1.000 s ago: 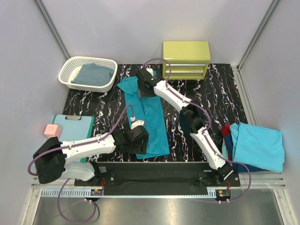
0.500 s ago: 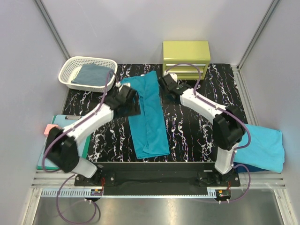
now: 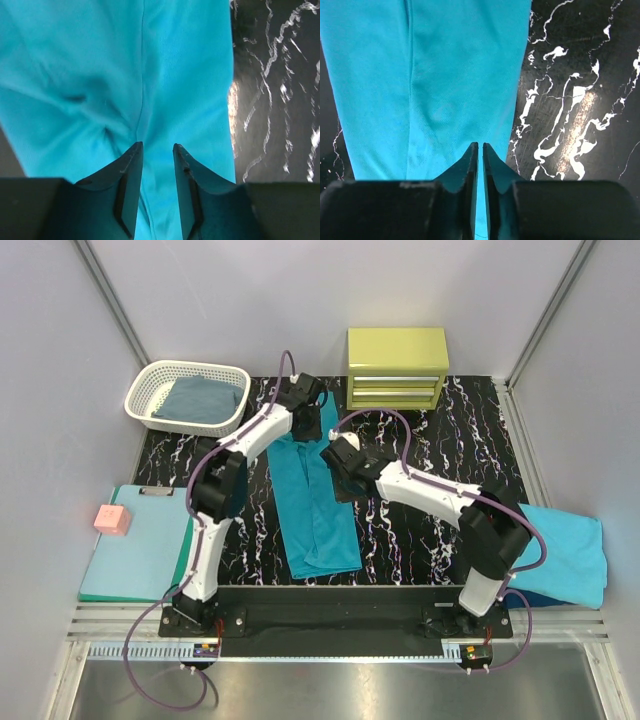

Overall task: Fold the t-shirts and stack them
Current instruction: Fold the tshirt

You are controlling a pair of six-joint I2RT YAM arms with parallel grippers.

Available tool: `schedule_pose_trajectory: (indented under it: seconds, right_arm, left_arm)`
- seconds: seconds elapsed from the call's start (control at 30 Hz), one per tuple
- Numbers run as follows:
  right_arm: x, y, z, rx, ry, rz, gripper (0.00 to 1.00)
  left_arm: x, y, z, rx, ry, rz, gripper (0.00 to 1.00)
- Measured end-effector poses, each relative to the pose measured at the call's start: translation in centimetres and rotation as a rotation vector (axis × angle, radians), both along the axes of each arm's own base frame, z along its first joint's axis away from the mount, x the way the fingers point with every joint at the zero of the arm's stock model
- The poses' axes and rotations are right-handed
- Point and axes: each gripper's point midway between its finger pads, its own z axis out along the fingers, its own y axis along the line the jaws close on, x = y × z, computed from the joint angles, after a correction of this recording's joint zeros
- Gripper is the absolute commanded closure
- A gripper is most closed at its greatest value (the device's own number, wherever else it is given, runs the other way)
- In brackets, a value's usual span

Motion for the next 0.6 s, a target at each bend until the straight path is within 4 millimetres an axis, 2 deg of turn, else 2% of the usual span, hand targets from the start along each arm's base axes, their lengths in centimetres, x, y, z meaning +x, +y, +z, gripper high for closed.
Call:
schedule_pose_trajectory:
  seconds: [0.13, 0.23, 0.4, 0.5, 0.6]
  right_arm:
    - [-0.1, 0.2, -0.1, 0.007, -0.004, 0.006, 0.90]
    - [-0.2, 0.2, -0.6, 0.003, 0.006, 0.012, 0.92]
    - [-0.5, 0.5, -2.9, -0.022, 0.051, 0.021, 0.96]
    - [-0.8, 0.1, -4.7, -0.051, 0.081, 0.019, 0.98]
    - [-1.4, -0.3, -5.9, -0.067, 0.110, 0.017, 0.98]
  left_arm:
    - [2.3, 0.4, -1.2, -0.011, 0.013, 0.017, 0.67]
    - [4.0, 2.1, -1.5, -0.021, 0.013, 0.055, 0.67]
    - [6.4, 4.2, -1.7, -0.030, 0.000, 0.106, 0.68]
    - [6.6, 5.0, -2.7, -0.023, 0.019, 0.120, 0.68]
    - [5.9, 5.0, -4.5, -0.009, 0.063, 0.116, 0.68]
